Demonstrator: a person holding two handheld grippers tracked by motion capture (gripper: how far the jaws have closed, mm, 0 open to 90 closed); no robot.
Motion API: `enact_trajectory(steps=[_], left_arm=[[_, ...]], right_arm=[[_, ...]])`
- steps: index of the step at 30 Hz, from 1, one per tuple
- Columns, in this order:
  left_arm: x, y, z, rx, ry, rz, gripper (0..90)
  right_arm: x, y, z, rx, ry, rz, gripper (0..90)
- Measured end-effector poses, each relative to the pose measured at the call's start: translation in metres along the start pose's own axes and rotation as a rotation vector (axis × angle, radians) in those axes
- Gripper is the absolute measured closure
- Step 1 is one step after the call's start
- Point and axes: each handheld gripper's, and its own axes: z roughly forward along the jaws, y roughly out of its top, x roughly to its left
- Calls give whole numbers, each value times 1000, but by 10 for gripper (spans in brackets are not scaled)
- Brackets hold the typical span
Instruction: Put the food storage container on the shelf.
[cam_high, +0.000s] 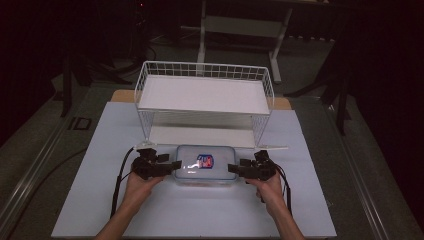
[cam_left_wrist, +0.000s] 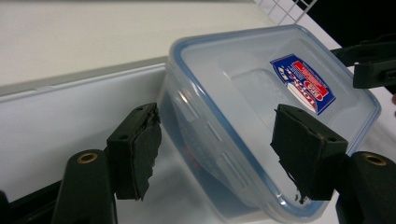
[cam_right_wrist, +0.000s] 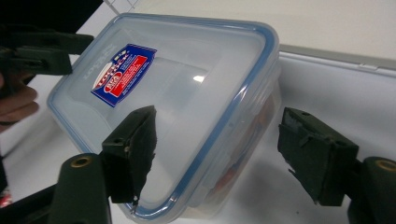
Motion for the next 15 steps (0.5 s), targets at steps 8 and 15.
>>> enact_trajectory(steps=[8, 15], left_arm=[[9, -3, 7, 7, -109, -70, 302], [18, -6, 10, 25, -185, -179, 317]], right_arm=[[-4, -2, 7, 26, 88, 49, 255], [-7, -4, 9, 43, 131, 78, 246]])
